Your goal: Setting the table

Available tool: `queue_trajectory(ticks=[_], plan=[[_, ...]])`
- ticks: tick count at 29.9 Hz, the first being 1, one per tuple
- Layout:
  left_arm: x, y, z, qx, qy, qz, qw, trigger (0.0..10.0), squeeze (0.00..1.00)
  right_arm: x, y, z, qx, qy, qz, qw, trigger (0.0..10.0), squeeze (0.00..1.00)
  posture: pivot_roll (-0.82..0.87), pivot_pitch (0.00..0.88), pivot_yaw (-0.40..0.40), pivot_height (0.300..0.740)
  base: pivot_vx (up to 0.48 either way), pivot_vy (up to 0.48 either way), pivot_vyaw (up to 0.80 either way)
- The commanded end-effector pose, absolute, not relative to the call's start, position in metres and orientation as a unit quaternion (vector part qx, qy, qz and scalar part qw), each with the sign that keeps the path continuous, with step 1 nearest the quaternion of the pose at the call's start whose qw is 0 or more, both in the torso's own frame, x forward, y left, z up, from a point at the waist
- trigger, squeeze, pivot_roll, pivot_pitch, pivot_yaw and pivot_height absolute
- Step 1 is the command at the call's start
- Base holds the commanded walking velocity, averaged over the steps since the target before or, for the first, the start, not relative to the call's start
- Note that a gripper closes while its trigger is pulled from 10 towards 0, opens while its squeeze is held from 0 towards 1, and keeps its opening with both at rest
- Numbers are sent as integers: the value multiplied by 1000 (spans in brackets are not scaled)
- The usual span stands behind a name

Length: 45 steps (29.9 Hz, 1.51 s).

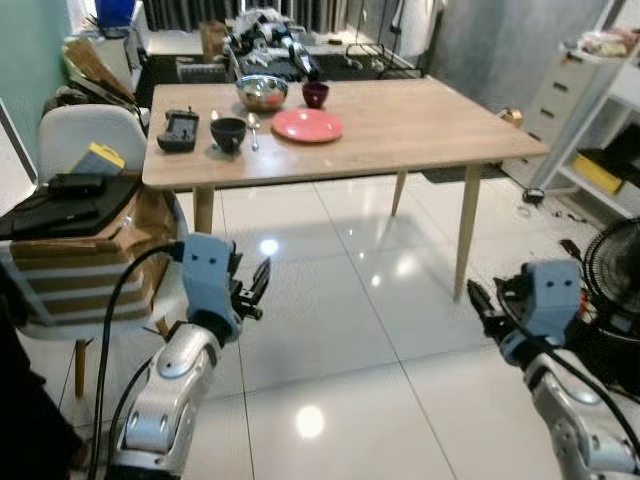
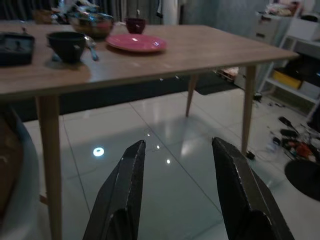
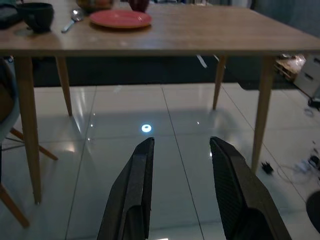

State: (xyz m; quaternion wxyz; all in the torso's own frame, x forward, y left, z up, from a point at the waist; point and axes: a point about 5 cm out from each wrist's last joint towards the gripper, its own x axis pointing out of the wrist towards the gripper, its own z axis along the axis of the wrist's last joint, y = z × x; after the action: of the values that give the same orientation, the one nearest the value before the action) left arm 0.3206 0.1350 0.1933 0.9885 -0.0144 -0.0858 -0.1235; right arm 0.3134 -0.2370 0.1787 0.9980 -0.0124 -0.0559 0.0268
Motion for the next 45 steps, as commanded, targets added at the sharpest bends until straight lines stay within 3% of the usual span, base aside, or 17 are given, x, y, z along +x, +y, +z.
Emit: queue_trajectory(ticks=[1, 30, 45], plan=[[320, 140, 182, -13, -60, -117, 991, 10000, 0, 312, -236, 173, -1, -49, 25, 998, 10000, 0, 77, 87, 8, 740, 472, 0, 0], [325, 150, 169, -6, -35, -108, 993, 10000, 0, 310, -229, 171, 11, -53, 36, 998, 10000, 0, 74, 85, 9, 740, 472, 0, 0], [335, 176, 172, 28, -44, -34, 998, 10000, 0, 309, -215, 173, 25, -64, 72, 995, 10000, 0, 78, 83, 10, 740, 472, 0, 0]])
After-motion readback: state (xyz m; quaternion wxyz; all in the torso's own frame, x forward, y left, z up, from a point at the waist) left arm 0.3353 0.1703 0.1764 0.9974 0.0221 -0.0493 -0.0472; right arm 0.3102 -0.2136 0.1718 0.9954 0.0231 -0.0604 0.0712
